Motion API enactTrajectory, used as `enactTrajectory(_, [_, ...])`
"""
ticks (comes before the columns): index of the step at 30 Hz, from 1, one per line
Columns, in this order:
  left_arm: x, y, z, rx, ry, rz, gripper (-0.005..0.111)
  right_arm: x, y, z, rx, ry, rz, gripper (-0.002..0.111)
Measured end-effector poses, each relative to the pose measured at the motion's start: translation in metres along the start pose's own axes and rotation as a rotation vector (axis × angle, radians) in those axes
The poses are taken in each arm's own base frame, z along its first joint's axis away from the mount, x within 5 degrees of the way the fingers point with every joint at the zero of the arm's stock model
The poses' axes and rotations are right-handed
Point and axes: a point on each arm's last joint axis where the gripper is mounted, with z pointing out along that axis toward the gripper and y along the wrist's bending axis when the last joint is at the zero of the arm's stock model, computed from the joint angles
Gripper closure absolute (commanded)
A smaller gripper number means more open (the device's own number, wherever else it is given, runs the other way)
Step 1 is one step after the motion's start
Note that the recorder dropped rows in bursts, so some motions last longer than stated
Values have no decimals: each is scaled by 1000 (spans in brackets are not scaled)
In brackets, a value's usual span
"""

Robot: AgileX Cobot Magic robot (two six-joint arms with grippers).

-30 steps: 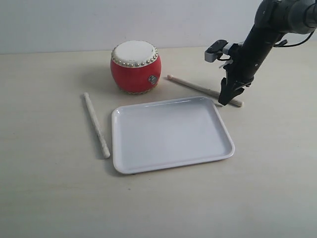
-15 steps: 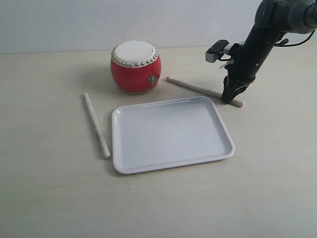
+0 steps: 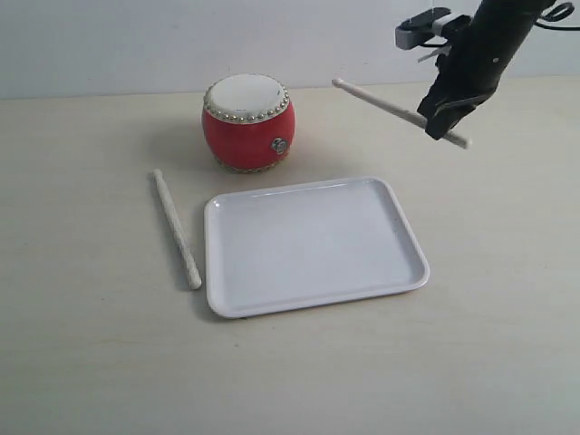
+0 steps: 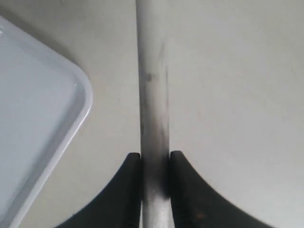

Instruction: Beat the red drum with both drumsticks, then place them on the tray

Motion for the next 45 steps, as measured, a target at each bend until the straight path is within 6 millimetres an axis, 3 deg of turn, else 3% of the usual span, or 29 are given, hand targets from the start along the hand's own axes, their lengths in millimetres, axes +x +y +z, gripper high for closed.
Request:
enactTrajectory(8, [0,0,0,0,0,0,107,0,10,-43,17,-58,188,108])
enactTrajectory(17, [0,0,0,0,0,0,107,-7,37,-102,-86,-259,240,108])
enactTrajectory(23, [0,0,0,0,0,0,107,12,66,-135,-145,-322,221,108])
enactTrajectory(29, [0,0,0,0,0,0,107,54,104,-144,-231,-310,210,108])
enactTrajectory(37, [0,0,0,0,0,0,107,98,160,-143,-502,-429,174,108])
enactTrajectory(45, [0,1,0,-8,-1,23,107,129,184,-134,-530,-462,56,108])
